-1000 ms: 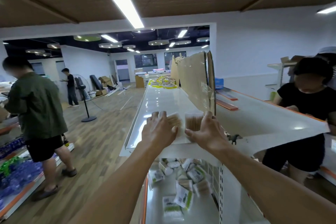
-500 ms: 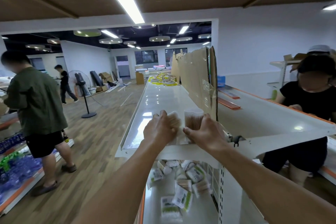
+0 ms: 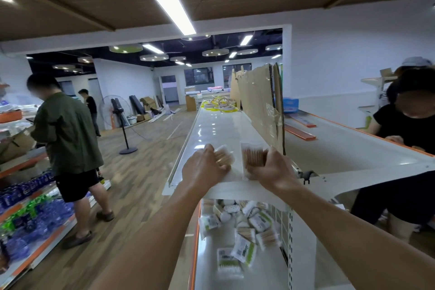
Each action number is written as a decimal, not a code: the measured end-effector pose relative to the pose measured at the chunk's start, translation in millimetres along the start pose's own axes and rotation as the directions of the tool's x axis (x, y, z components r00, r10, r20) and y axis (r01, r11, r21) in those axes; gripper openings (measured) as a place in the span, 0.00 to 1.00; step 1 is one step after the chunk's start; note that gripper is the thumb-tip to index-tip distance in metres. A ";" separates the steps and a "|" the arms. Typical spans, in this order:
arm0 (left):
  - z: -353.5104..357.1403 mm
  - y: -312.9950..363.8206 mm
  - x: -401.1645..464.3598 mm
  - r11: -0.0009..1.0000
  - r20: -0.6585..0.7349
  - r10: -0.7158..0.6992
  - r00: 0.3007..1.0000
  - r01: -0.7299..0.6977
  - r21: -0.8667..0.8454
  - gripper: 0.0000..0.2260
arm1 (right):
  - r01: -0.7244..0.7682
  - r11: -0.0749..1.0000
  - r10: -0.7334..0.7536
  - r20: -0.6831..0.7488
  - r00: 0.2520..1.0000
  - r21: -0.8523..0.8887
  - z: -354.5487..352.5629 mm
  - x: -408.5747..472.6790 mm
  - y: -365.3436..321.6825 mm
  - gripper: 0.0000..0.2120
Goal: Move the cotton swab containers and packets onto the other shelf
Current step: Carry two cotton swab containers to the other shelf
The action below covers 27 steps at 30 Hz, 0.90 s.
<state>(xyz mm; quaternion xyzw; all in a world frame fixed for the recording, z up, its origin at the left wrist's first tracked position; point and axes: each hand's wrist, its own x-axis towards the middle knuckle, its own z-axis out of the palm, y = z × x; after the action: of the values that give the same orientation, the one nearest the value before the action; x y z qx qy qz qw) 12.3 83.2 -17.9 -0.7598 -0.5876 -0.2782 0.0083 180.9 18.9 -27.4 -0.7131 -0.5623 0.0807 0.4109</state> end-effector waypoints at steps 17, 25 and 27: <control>-106.6 -128.4 -102.6 0.862 -0.012 -0.401 0.916 0.373 -0.343 0.25 | 0.157 0.885 -0.259 0.184 0.948 0.439 75.2 -70.5 -93.6 0.16; -111.8 -204.8 -167.5 0.529 0.119 -0.692 0.712 0.613 -0.587 0.16 | 0.131 0.847 -0.357 0.368 0.858 0.516 130.8 -116.4 -124.8 0.18; -105.0 -217.4 -181.1 0.477 0.117 -0.712 0.692 0.600 -0.642 0.15 | 0.118 0.853 -0.358 0.408 0.840 0.508 143.2 -125.3 -127.1 0.17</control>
<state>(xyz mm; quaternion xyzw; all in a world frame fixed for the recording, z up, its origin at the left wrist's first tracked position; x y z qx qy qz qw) -254.2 -46.0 -75.8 -0.4042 -0.6992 -0.5031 -0.3076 -39.7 -15.1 -77.8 -0.4721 -0.6981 0.3363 0.4203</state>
